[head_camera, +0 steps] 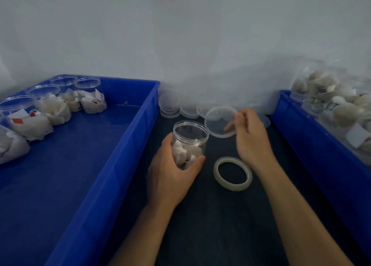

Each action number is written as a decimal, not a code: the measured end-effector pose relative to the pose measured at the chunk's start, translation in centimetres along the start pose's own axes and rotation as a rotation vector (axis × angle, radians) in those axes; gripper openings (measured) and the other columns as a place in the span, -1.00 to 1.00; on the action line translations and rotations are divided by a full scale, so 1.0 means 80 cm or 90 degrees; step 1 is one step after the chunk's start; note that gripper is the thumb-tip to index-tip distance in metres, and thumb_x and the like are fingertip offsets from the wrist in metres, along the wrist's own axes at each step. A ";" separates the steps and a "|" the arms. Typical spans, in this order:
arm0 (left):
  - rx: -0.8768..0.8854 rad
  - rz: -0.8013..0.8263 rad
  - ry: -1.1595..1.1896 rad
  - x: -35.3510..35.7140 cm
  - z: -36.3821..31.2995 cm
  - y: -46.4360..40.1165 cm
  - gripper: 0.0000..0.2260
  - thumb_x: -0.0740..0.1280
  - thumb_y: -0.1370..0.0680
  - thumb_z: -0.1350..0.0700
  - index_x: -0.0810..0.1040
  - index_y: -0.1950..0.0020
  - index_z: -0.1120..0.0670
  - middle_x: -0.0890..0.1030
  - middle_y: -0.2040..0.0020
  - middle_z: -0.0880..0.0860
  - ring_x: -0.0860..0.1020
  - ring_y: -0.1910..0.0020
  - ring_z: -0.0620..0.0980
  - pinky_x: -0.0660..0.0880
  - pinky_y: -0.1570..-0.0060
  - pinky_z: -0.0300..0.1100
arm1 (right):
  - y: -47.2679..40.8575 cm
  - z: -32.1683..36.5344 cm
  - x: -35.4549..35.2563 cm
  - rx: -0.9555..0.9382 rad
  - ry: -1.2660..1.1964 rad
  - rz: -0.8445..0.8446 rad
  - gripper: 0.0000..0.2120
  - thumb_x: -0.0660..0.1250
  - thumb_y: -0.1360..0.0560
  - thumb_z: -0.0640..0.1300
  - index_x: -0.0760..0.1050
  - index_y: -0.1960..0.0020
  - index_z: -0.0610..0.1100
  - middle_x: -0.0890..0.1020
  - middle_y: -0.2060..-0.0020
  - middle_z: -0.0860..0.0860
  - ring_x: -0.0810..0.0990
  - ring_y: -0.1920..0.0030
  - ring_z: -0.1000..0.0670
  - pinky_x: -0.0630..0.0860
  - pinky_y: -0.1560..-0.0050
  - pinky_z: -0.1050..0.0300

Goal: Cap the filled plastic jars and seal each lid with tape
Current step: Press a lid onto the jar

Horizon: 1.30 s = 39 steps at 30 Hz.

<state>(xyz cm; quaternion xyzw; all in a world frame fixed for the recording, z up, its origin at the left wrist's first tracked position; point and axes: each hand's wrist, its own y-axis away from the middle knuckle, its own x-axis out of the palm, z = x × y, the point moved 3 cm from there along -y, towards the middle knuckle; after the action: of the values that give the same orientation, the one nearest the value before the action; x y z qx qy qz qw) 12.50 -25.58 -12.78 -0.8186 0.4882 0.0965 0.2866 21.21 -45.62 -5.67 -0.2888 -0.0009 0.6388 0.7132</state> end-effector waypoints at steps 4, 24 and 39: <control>0.027 -0.003 -0.011 -0.002 -0.005 0.005 -0.12 0.47 -0.34 -0.46 0.26 -0.60 -0.29 0.53 -0.29 -0.25 0.52 -0.21 -0.26 0.53 -0.15 -0.17 | 0.025 0.006 -0.033 0.035 -0.158 -0.097 -0.70 0.15 -0.76 0.06 0.58 0.05 0.16 0.65 0.17 0.09 0.62 0.28 0.17 0.56 0.33 0.22; 0.225 0.073 -0.114 0.013 -0.027 0.014 -0.02 0.53 -0.36 -0.37 0.04 -0.65 -0.46 0.27 -0.30 -0.19 0.32 -0.26 -0.24 0.31 -0.09 -0.38 | 0.054 -0.012 -0.008 0.118 -0.191 -0.069 -0.88 0.38 -0.64 0.08 0.63 0.06 0.16 0.68 0.13 0.22 0.68 0.09 0.14 0.67 0.08 0.05; 0.230 0.052 -0.216 0.008 -0.035 0.013 -0.06 0.45 -0.33 -0.47 0.13 -0.65 -0.40 0.23 -0.16 -0.16 0.27 -0.12 -0.19 0.28 0.09 -0.39 | 0.055 -0.007 0.001 0.018 -0.216 -0.043 -0.60 0.30 -0.70 -0.23 0.61 -0.34 0.24 0.66 -0.16 0.37 0.61 -0.23 0.31 0.59 -0.14 0.34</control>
<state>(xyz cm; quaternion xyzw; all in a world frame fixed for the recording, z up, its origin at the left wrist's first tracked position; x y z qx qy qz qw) 11.62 -28.01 -11.20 -0.7060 0.4751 0.1552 0.5017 17.39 -45.67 -7.97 -0.1664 -0.1223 0.6539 0.7279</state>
